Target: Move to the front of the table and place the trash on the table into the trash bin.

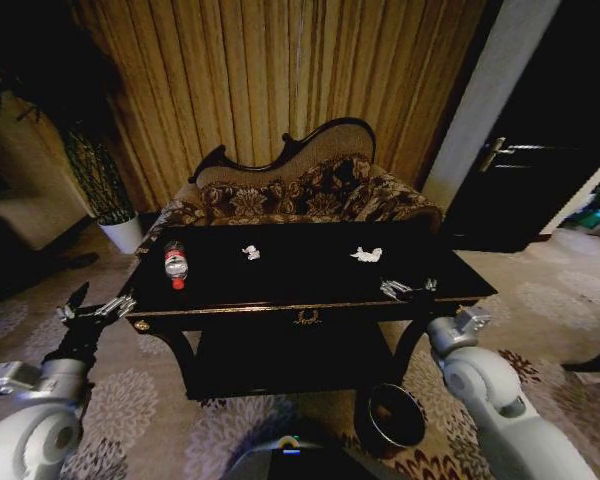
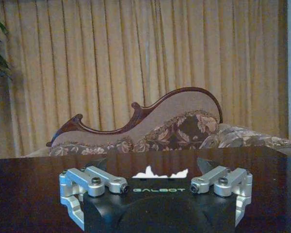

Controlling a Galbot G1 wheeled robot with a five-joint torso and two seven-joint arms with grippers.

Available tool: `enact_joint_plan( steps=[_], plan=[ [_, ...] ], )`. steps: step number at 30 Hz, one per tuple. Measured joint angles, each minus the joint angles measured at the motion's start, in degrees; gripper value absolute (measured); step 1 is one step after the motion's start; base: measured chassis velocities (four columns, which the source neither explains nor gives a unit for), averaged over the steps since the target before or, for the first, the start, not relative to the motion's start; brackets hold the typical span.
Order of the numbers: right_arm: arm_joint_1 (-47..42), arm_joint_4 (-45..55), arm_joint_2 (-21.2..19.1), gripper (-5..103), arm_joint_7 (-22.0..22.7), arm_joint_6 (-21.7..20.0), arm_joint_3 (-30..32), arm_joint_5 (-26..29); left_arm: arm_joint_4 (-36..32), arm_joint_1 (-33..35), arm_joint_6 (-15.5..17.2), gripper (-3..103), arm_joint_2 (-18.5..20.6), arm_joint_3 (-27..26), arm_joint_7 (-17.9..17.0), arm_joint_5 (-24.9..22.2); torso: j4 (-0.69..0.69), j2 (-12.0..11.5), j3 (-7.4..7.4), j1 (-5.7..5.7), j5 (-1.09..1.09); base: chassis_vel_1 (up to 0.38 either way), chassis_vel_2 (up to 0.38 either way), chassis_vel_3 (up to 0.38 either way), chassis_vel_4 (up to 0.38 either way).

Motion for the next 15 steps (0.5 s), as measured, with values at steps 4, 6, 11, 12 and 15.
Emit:
enact_joint_plan(
  steps=[4, 6, 11, 12, 15],
  plan=[
    [2.3, -0.9, -1.6, 100, 1.4, -2.0, -0.9, 3.1, -0.2, 0.1, 0.1, 100, -0.3, -0.8, 0.0, 0.0, 0.0, 0.0, -0.01, -0.03, 0.01, 0.0, 0.0, 0.0, 0.0],
    [3.7, -1.8, -2.4, 100, 1.8, -2.6, -1.6, 4.0, -0.2, 0.2, 0.1, 100, -0.5, -1.2, 0.0, 0.0, 0.01, 0.0, -0.01, -0.03, 0.01, 0.0, 0.0, 0.0, 0.0],
    [8.7, -5.5, -4.5, 100, 2.0, -4.6, -3.9, 5.7, -0.5, 0.9, 0.1, 100, -1.0, -2.5, 0.0, 0.0, 0.0, 0.0, 0.01, 0.01, 0.01, 0.0, 0.0, 0.0, 0.0],
    [10.4, -6.6, -5.3, 100, 2.1, -5.4, -4.7, 6.3, -0.7, 1.1, 0.1, 100, -1.2, -3.0, 0.0, -0.1, 0.01, 0.0, 0.01, 0.02, 0.01, 0.0, 0.0, 0.0, 0.0],
    [13.2, -8.6, -6.7, 100, 2.2, -6.4, -6.2, 7.1, -0.8, 1.5, 0.1, 100, -1.6, -3.7, 0.0, -0.1, 0.02, 0.0, 0.01, 0.01, 0.01, 0.0, 0.0, 0.0, 0.0]
  ],
)
